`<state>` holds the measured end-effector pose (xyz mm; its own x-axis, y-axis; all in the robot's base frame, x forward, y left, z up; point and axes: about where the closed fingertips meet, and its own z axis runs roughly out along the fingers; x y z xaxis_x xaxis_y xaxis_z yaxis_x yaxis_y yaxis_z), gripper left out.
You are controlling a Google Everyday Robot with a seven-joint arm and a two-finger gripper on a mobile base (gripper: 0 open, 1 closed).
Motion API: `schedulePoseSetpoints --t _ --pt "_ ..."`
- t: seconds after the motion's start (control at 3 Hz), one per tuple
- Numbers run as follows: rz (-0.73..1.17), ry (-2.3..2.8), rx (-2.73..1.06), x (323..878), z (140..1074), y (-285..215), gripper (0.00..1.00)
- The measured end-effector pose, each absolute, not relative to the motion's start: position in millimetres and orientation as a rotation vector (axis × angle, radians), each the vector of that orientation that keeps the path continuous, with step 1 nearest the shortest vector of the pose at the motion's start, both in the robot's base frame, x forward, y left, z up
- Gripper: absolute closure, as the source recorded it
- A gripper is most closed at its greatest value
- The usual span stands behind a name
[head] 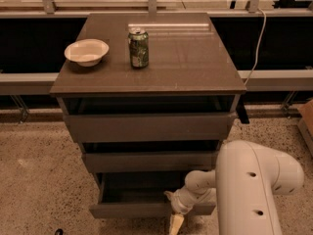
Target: Open bottom drawer
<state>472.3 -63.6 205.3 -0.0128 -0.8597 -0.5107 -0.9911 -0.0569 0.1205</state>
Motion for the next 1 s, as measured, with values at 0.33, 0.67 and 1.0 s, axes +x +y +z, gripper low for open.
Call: schedulePoseSetpoints --t 0.33,0.67,1.0 --pt "0.71 1.937 -2.027 447 218 -66 0.0" --pt "0.712 1.939 -2.026 446 217 -66 0.0" --pt "0.727 1.976 -2.01 449 212 -77 0.0"
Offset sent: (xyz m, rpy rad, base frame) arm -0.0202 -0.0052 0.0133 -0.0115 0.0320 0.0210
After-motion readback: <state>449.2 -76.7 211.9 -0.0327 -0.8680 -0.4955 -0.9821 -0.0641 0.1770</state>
